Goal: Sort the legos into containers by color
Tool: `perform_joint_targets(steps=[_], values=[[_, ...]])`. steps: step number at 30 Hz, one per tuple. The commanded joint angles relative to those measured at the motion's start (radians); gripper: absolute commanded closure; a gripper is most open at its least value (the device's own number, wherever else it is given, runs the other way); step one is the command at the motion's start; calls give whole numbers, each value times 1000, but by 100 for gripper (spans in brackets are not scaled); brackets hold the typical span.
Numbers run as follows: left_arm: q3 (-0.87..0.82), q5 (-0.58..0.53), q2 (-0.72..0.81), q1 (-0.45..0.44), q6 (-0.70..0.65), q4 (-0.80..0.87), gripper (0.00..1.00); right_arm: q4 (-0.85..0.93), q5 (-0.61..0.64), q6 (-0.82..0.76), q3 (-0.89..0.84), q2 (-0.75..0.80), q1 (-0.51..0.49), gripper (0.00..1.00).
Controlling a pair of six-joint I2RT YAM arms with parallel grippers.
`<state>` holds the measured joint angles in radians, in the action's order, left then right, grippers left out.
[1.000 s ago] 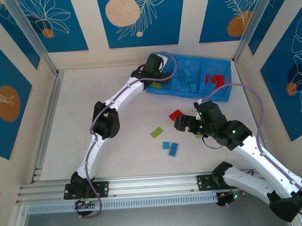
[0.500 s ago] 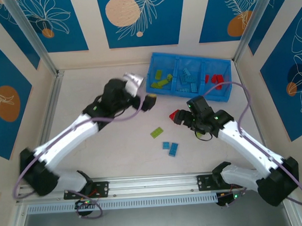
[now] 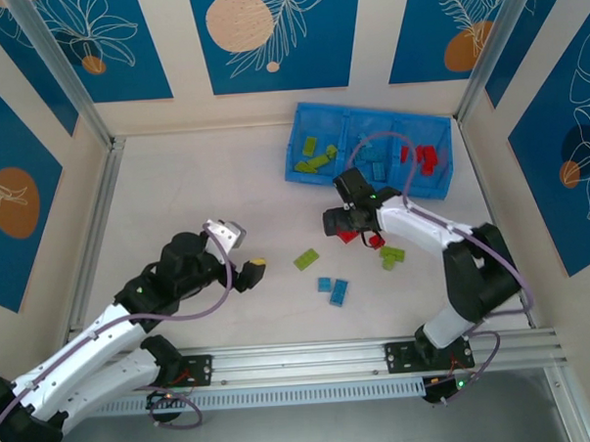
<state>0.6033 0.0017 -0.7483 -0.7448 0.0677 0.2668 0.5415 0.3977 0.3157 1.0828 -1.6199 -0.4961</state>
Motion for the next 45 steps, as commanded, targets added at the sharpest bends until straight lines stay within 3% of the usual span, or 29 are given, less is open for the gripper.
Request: perform_joint_targets(steps=[1, 9, 15, 18, 23, 28, 36, 40, 45], values=[[-77, -67, 13, -7, -39, -77, 0, 56, -2, -214, 48, -86, 10, 3], [-174, -28, 15, -8, -74, -144, 0, 105, -174, -294, 65, -181, 67, 0], [-190, -50, 42, -8, -73, -147, 0, 94, -197, -296, 61, -190, 58, 18], [-198, -47, 52, -7, -68, -149, 0, 97, -174, -287, 72, -206, 57, 32], [-206, -35, 63, -8, -69, -153, 0, 107, -145, -267, 73, -220, 40, 41], [-211, -37, 67, -7, -69, -157, 0, 72, -122, -196, 19, -144, -7, 50], [-215, -36, 69, -8, -68, -164, 0, -6, 20, 113, -106, 152, -38, 51], [-218, -38, 67, -7, -69, -167, 0, -36, 44, 215, -137, 317, 55, 51], [-217, -31, 63, -8, -67, -172, 0, -135, -126, 287, -115, 373, 360, 53]])
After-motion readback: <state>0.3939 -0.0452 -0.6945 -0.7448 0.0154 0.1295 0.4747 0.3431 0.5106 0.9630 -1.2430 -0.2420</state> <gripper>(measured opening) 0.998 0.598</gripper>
